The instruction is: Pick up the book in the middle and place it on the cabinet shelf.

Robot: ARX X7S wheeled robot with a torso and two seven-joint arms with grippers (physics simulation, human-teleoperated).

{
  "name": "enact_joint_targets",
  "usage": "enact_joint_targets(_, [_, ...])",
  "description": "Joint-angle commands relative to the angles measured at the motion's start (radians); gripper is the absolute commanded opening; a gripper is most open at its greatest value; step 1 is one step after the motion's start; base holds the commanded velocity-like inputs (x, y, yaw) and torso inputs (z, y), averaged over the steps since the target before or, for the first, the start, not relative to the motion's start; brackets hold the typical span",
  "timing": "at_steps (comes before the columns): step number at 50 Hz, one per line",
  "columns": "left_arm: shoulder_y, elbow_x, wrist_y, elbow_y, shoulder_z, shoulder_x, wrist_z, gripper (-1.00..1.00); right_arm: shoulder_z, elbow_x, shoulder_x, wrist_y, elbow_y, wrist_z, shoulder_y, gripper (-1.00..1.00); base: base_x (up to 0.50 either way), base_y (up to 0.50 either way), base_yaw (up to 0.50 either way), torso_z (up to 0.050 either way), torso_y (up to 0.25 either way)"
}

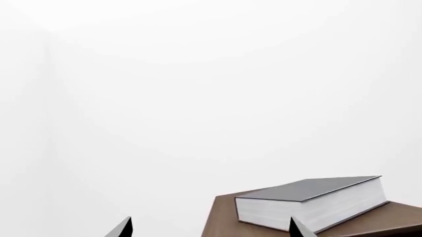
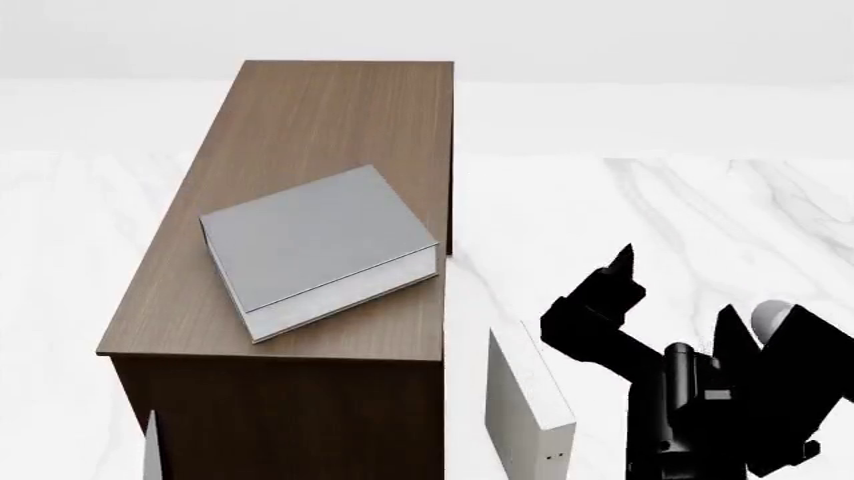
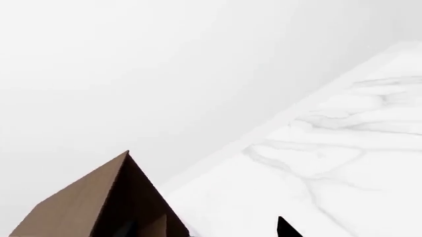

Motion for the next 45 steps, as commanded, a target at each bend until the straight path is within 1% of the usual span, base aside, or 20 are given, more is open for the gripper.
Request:
enact_joint_targets(1, [-0.005,0.01,-0.015,0.008,-0.027,0.021,0.021,1.0,-0.026,-0.28,0.038,-0.075,0.024,-0.018,-0.136,1.0,0.0,0.0,0.0,0.0,0.0])
enact_joint_targets(7, [-0.007,0.004,-0.021,0.009,-0.028,0.023,0.019,1.0,-0.062,-0.495,0.051,-0.174,0.067,0.002,-0.259,1.0,0.0,0.0,0.0,0.0,0.0])
enact_joint_targets(10, [-0.007,-0.013,-0.023,0.012,-0.034,0.023,0.016,1.0,-0.073,-0.541,0.05,-0.195,0.076,-0.002,-0.276,1.0,0.0,0.0,0.0,0.0,0.0])
enact_joint_targets(12, [-0.008,-0.034,-0.026,0.01,-0.036,0.024,0.02,1.0,-0.068,-0.567,0.043,-0.253,0.087,-0.021,-0.297,1.0,0.0,0.0,0.0,0.0,0.0])
enact_joint_targets(13, [-0.009,-0.042,-0.023,0.007,-0.039,0.024,0.019,1.0,-0.079,-0.65,0.045,-0.278,0.089,-0.016,-0.307,1.0,0.0,0.0,0.0,0.0,0.0])
enact_joint_targets(16, [-0.005,-0.049,-0.023,0.011,-0.042,0.022,0.018,1.0,-0.089,-0.732,0.038,-0.364,0.118,-0.041,-0.336,1.0,0.0,0.0,0.0,0.0,0.0])
enact_joint_targets(18, [0.0,-0.046,-0.016,0.022,-0.052,0.016,0.01,1.0,-0.097,-0.827,0.038,-0.406,0.137,-0.032,-0.361,1.0,0.0,0.0,0.0,0.0,0.0])
enact_joint_targets(22, [0.0,-0.082,-0.01,0.011,-0.068,0.009,0.008,1.0,-0.106,-0.858,0.025,-0.48,0.204,-0.05,-0.396,1.0,0.0,0.0,0.0,0.0,0.0])
enact_joint_targets(25, [-0.003,-0.086,-0.004,0.014,-0.08,0.002,0.003,1.0,-0.102,-0.847,0.031,-0.502,0.202,-0.059,-0.401,1.0,0.0,0.0,0.0,0.0,0.0])
enact_joint_targets(27, [-0.008,-0.088,0.002,0.025,-0.101,-0.006,-0.007,1.0,-0.06,-0.826,0.046,-0.543,0.163,-0.038,-0.392,1.0,0.0,0.0,0.0,0.0,0.0])
enact_joint_targets(30, [-0.019,-0.084,0.005,0.034,-0.127,-0.016,-0.021,1.0,-0.012,-0.843,0.059,-0.574,0.133,-0.002,-0.384,1.0,0.0,0.0,0.0,0.0,0.0])
enact_joint_targets(32, [-0.036,-0.089,-0.017,0.047,-0.169,-0.024,-0.044,1.0,0.046,-0.834,0.073,-0.585,0.116,0.042,-0.367,1.0,0.0,0.0,0.0,0.0,0.0])
enact_joint_targets(34, [-0.042,-0.083,-0.018,0.055,-0.193,-0.032,-0.058,1.0,0.072,-0.807,0.083,-0.605,0.117,0.048,-0.358,1.0,0.0,0.0,0.0,0.0,0.0])
enact_joint_targets(35, [-0.046,-0.084,-0.025,0.067,-0.213,-0.039,-0.067,1.0,0.104,-0.806,0.089,-0.646,0.12,0.057,-0.355,1.0,0.0,0.0,0.0,0.0,0.0])
enact_joint_targets(38, [-0.055,-0.079,-0.033,0.083,-0.242,-0.047,-0.085,1.0,0.149,-0.812,0.097,-0.675,0.125,0.078,-0.346,1.0,0.0,0.0,0.0,0.0,0.0])
enact_joint_targets(42, [-0.063,-0.053,-0.052,0.145,-0.299,-0.066,-0.116,1.0,0.228,-0.8,0.116,-0.731,0.108,0.11,-0.324,1.0,0.0,0.0,0.0,0.0,0.0])
enact_joint_targets(45, [-0.065,-0.026,-0.082,0.218,-0.347,-0.085,-0.134,1.0,0.294,-0.839,0.14,-0.734,0.062,0.151,-0.324,1.0,0.0,0.0,0.0,0.0,0.0])
